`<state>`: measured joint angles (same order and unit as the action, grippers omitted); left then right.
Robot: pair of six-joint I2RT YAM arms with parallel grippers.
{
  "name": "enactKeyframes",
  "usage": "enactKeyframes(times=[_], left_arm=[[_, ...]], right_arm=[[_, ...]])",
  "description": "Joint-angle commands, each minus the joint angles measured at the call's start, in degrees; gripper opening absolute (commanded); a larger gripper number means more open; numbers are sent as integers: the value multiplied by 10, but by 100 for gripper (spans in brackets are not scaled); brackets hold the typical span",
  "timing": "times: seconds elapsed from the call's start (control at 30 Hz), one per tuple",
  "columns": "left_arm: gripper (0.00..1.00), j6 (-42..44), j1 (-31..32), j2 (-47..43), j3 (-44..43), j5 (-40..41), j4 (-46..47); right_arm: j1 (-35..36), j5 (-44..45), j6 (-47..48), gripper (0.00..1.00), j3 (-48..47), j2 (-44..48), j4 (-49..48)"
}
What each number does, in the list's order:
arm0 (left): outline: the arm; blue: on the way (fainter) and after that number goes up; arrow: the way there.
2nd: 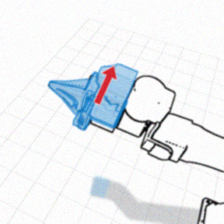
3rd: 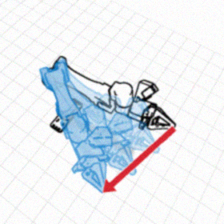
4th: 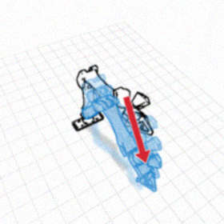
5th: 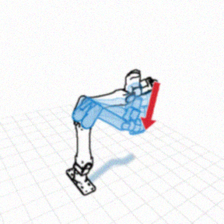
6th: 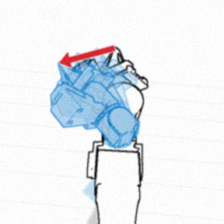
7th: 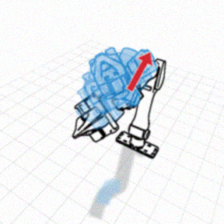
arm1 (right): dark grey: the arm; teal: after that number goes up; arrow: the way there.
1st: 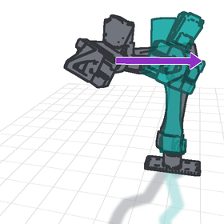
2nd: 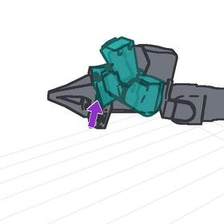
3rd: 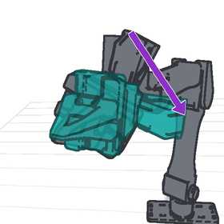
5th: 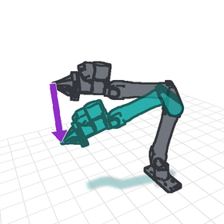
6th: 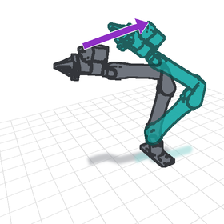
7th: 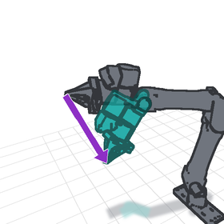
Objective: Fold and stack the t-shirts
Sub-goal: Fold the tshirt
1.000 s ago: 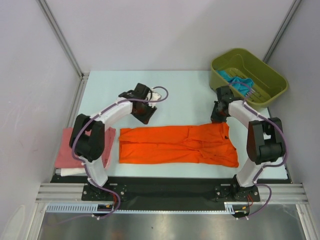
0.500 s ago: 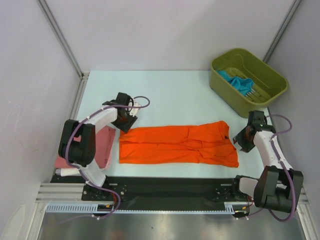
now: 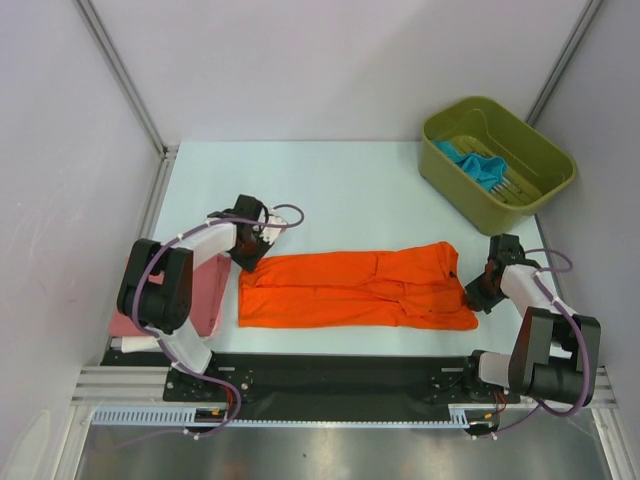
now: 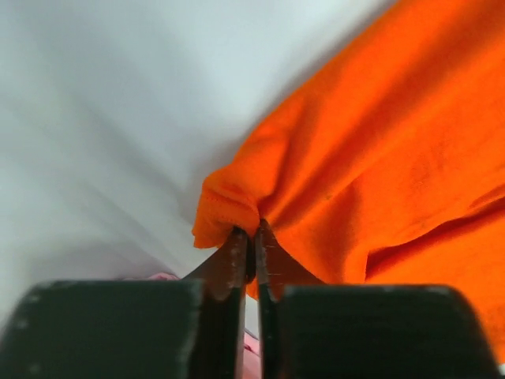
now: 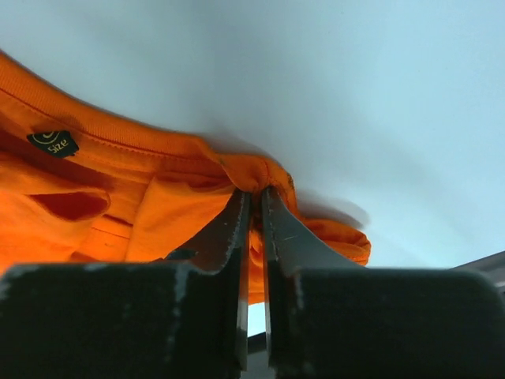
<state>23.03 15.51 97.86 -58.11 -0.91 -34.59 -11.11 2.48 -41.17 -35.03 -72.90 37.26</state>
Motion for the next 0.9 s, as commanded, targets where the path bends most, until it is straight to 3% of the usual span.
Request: enactKeyframes(times=[0.0, 0.07, 0.23, 0.5, 0.63, 0.87], left_arm=[[3, 23, -5, -2, 37, -22, -2], [0, 27, -5, -14, 57, -37, -7], [0, 70, -2, -57, 100, -73, -45], [0, 188, 10, -144, 188, -124, -120], [1, 221, 30, -174, 208, -151, -137], [0, 186, 100, -189, 212, -217, -121]], right_arm=[[4, 2, 9, 6, 12, -41, -87], [13, 11, 20, 0, -6, -65, -104], [80, 44, 52, 0, -72, -122, -123], [125, 57, 79, 0, -201, -244, -162], [169, 48, 101, 0, -323, -330, -165], [219, 57, 94, 0, -519, -466, -142]])
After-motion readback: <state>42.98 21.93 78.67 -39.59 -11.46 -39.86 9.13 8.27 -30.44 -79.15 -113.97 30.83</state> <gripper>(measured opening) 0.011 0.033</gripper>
